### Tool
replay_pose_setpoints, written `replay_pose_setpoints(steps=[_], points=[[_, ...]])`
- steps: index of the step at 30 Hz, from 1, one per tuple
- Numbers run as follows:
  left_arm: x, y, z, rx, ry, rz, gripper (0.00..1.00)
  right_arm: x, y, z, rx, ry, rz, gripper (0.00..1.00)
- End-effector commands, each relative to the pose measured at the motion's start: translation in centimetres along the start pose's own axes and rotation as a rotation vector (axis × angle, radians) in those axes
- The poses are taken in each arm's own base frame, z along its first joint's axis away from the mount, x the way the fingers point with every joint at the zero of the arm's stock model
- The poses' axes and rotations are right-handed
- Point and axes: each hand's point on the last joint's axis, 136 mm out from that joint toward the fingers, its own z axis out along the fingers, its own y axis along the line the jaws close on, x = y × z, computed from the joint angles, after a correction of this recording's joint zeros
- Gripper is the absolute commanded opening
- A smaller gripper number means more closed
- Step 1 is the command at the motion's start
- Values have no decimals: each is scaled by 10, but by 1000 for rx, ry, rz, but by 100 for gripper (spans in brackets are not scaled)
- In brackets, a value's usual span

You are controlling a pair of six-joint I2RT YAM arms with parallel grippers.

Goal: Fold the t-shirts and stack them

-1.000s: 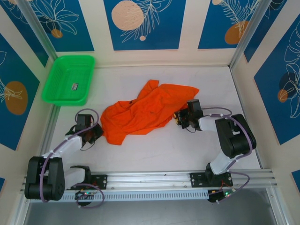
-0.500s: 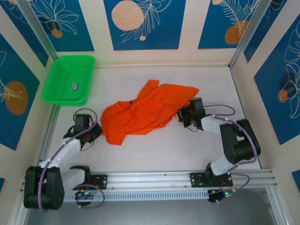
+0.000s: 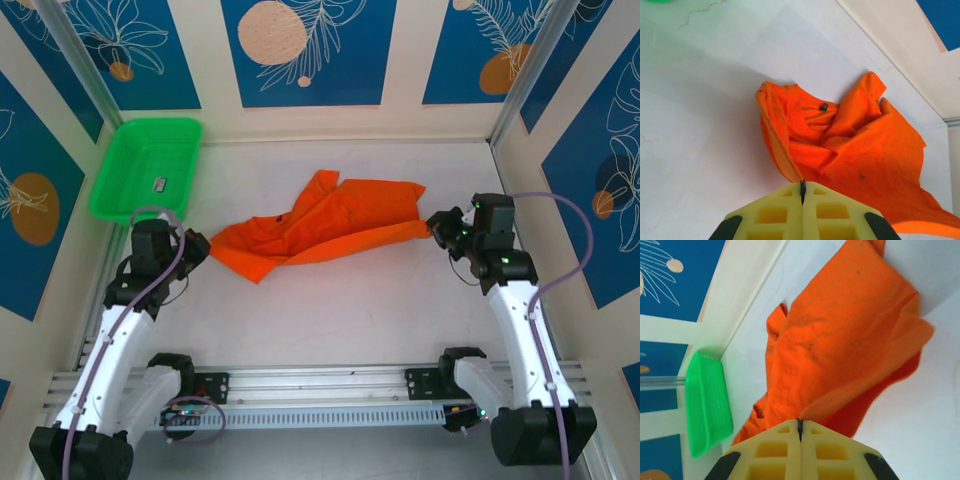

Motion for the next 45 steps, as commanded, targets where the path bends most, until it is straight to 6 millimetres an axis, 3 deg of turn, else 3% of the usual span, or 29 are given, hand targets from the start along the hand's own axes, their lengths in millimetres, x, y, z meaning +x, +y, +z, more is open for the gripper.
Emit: replay_pose_setpoints(steps=[1,7,15,18,22,27,30,33,36,37,39,40,41,43,45], points=[[13,-6,-12,12,70,-5,0,35,-26,-26,78,132,-69,0],[23,-5,-18,-5,145,57,0,47,-42,-52,72,105,-60,0],[54,2,-6,30,268,21,0,65,-68,-40,67,128,-3,0],[55,1,6,35,294,-2,0,57,-73,-29,67,102,24,0],[37,-18,29,51,310,-35,0,25,-67,-8,35,12,84,0],[-11,-56,67,52,289,-46,0,-21,-41,27,-21,-9,164,0],[-46,-79,102,43,283,-70,0,-57,-23,59,-29,5,195,0],[-88,-105,141,31,244,-110,0,-101,8,95,-87,9,193,0],[-136,-155,183,101,250,-124,0,-149,47,132,-165,22,225,0],[-161,-183,187,153,224,-119,0,-166,68,139,-206,26,221,0],[-210,-232,189,322,122,-128,0,-191,105,151,-258,32,209,0],[-242,-260,174,489,30,-166,0,-204,131,148,-289,17,171,0],[-269,-276,166,619,-15,-229,0,-215,153,143,-299,-16,129,0],[-301,-284,146,703,-111,-225,0,-233,199,125,-359,-61,54,0],[-312,-291,107,668,-222,-78,0,-247,233,102,-422,-103,6,0]])
